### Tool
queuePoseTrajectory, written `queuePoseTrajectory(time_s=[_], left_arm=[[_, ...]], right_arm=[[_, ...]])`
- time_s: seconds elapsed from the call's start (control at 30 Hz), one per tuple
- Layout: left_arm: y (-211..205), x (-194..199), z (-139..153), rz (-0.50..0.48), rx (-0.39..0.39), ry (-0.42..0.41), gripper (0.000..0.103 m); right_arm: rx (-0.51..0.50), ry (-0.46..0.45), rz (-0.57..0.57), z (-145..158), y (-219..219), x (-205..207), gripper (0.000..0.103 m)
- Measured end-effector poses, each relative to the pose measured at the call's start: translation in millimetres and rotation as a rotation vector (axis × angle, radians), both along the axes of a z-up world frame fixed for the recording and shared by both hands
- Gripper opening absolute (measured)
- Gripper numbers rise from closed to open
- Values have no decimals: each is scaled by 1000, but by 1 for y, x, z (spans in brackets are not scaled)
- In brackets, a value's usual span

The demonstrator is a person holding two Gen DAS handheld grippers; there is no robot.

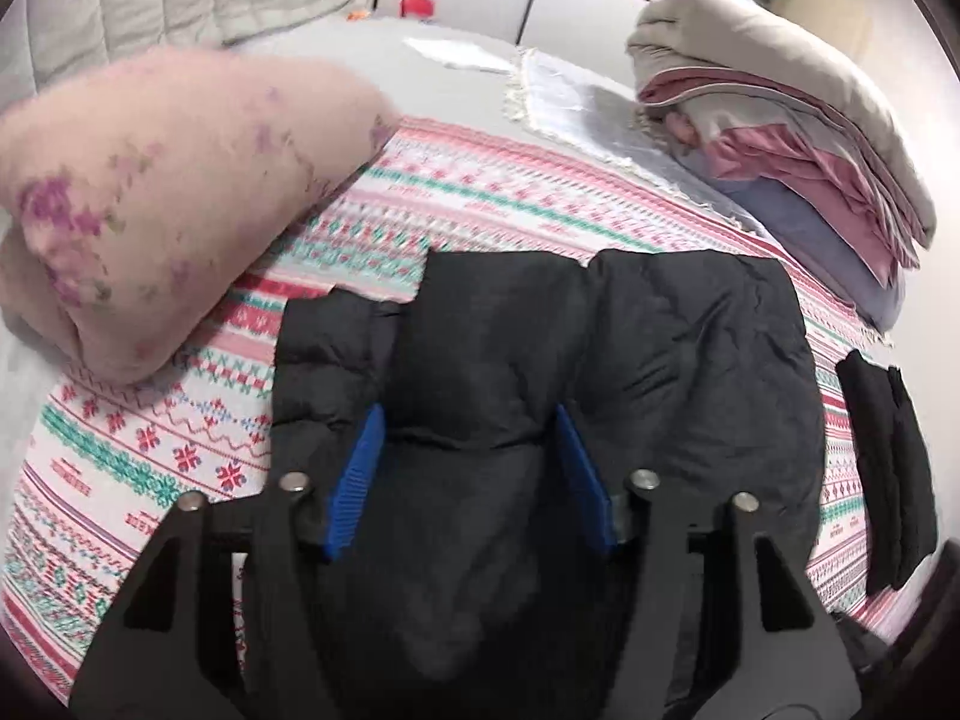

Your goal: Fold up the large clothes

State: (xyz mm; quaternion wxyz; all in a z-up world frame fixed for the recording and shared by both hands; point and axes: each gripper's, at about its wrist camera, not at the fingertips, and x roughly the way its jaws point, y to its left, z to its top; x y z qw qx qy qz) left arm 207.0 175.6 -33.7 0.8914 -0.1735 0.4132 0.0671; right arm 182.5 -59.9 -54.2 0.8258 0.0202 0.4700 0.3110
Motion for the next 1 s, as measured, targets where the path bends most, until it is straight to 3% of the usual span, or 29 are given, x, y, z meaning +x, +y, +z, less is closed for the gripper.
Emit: queuePoseTrajectory(time_s=[0.17,0.33,0.43,0.53,0.63,0.83,1.0], left_arm=[[15,-8,-10,3,-97,7,62],[13,4,-20,3,-83,18,62],[12,7,-25,4,-66,20,62],[12,11,-31,24,-47,23,64],[12,15,-33,27,-32,31,64],[6,16,-35,25,16,35,64],[2,16,-36,12,52,35,65]], right_arm=[[102,-83,-97,38,-26,30,81],[93,-84,-151,49,-9,96,80],[41,-52,-128,30,18,134,80],[-95,-17,-126,-6,46,157,81],[-91,27,-144,-28,49,164,82],[-106,31,-139,-38,50,167,82],[-136,-6,-157,-29,50,161,82]])
